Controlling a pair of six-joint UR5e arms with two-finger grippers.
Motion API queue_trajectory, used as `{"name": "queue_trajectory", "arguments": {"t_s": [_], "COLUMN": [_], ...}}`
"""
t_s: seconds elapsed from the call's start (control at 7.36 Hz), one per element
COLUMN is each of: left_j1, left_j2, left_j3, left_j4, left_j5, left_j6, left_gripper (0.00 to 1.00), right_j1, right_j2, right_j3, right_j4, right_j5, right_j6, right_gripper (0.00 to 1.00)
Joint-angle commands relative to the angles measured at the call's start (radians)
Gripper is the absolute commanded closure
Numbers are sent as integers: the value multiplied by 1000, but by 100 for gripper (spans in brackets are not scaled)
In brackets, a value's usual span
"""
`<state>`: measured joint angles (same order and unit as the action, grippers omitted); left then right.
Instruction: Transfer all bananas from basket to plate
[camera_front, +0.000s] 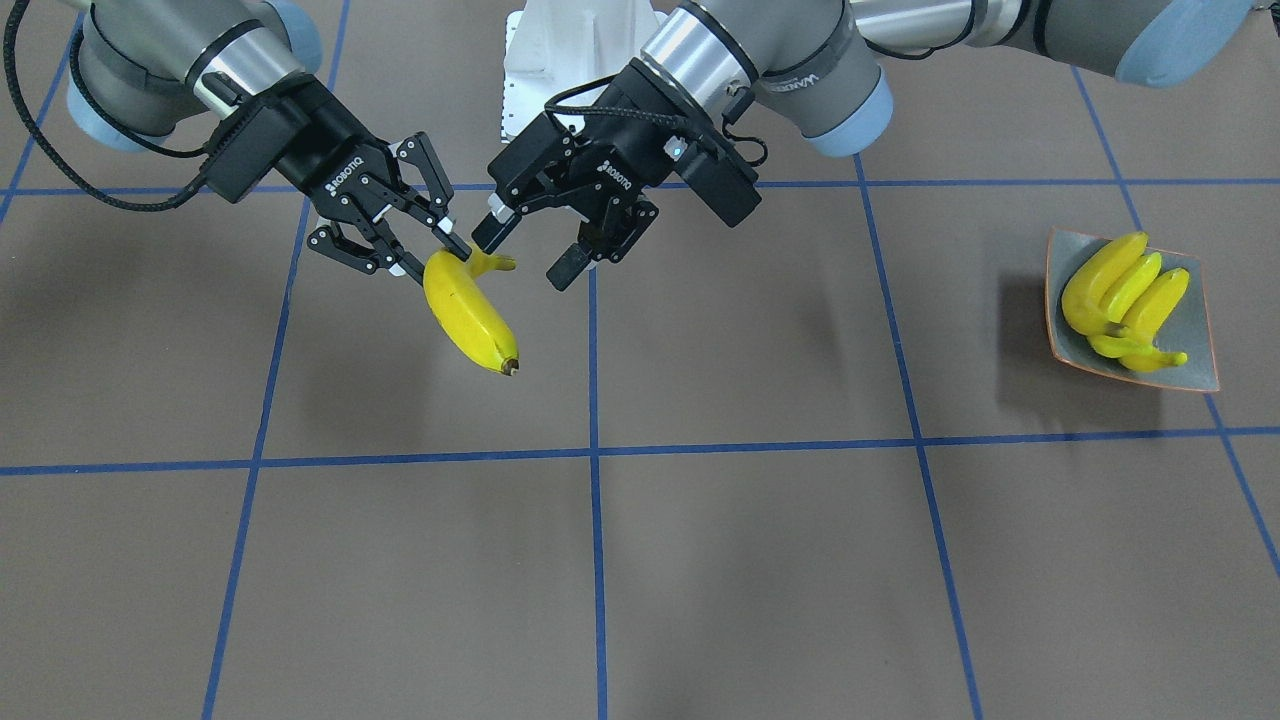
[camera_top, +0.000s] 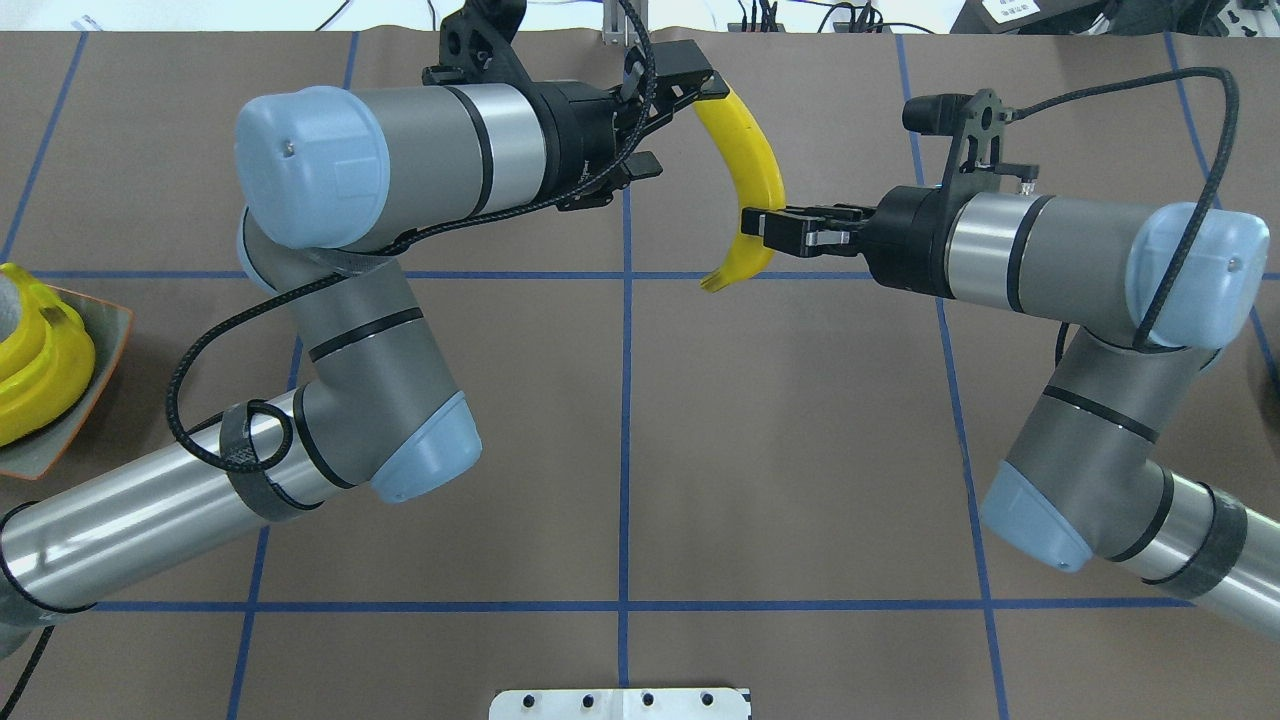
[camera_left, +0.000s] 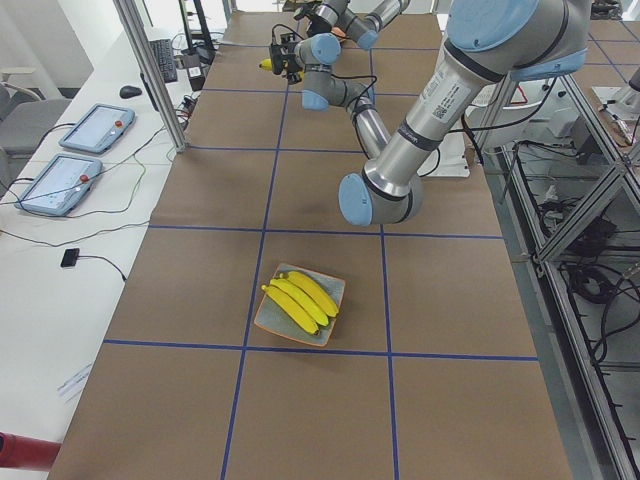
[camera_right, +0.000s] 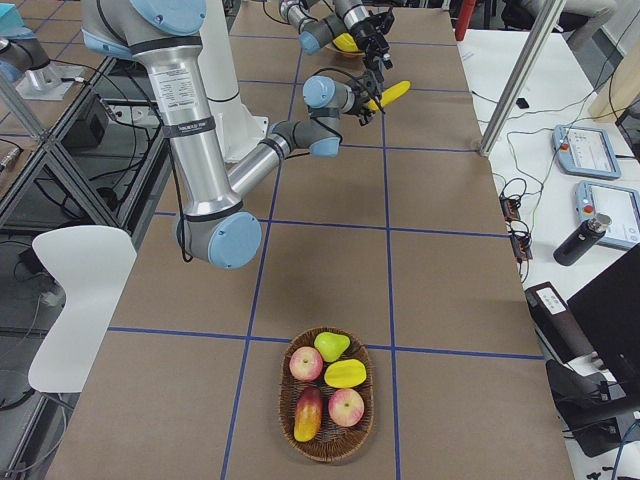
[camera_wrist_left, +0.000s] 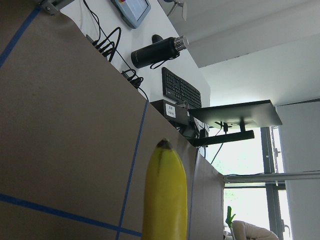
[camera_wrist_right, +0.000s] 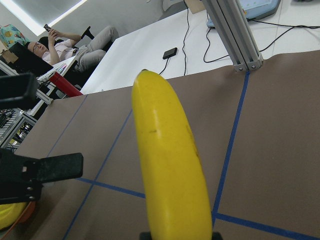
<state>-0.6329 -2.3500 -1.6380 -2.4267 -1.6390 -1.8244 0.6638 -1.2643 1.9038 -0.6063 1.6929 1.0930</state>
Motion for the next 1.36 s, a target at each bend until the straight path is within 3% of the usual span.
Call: {"name": "queue_trajectory", "arguments": {"t_s": [0.0, 0.27, 0.41, 0.54, 0.68, 0.81, 0.95, 1.09, 1.22], "left_j1": [1, 18, 21, 21, 21, 21, 21, 19, 19], "left_j2": [1, 0, 1, 6, 8, 8, 12, 11, 12], "left_j3": [32, 32, 32, 32, 29, 26, 24, 23, 21], "left_j4": [-2, 0, 0, 0, -3, -3, -3, -3, -5], "left_j5": [-1, -1, -1, -1, -1, -1, -2, -2, -2], "left_j6": [-1, -1, -1, 0, -1, 7, 10, 10, 10], "left_gripper": [0, 0, 0, 8, 40, 91, 100, 100, 100], "right_j1": [-58, -110, -159, -171, -174, -168, -168, -168, -168], "right_j2": [2, 55, 62, 60, 59, 48, 40, 37, 36], "right_j3": [14, 37, 38, 52, 54, 57, 75, 83, 81], "right_j4": [-1, -120, -124, -124, -124, -119, -119, -116, -112], "right_j5": [-102, -186, -256, -268, -268, -266, -263, -257, -263], "right_j6": [-76, -103, -119, -120, -120, -125, -127, -125, -116], "right_gripper": [100, 100, 100, 100, 100, 100, 100, 100, 1]}}
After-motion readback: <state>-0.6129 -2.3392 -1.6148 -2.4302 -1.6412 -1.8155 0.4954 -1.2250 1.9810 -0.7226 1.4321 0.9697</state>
